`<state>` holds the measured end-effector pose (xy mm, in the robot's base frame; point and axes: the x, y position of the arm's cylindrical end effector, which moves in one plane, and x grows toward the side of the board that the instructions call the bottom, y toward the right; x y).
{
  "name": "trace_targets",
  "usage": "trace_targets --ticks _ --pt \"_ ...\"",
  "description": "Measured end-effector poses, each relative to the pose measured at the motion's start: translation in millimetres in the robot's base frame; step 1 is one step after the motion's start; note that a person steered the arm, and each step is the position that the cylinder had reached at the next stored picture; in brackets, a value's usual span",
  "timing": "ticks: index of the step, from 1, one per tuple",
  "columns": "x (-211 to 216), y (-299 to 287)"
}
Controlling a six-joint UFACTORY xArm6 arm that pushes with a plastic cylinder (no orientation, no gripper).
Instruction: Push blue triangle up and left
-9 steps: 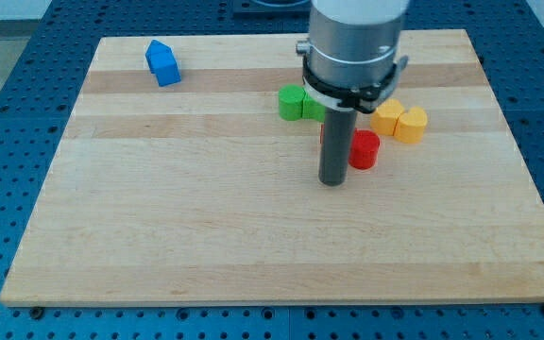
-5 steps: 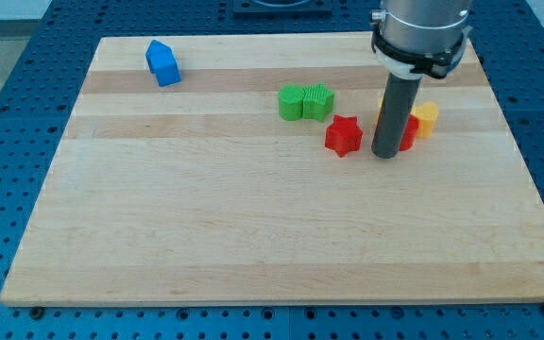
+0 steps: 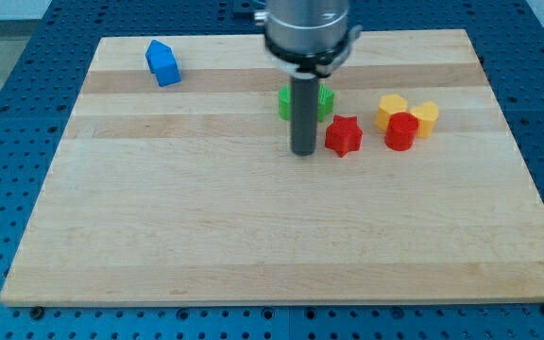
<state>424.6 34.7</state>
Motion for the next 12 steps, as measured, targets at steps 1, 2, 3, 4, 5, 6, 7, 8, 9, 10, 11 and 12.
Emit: trace_targets --ticks 1,2,3,4,5,6,7,8,9,10,11,12 --pt "-11.6 33.9" --pt "-11.6 70.7" --pt "-11.6 88.4" --pt "-11.4 80.8" --pt "-10.8 1.0" --pt "-23.2 -69.1" --pt "-56.6 -91.7" --pt "-65.7 -91.6" --pt "-65.7 -85.9" --pt "-68.1 -67.5" --pt "-75.4 -47.7" --pt "-77.2 -23.0"
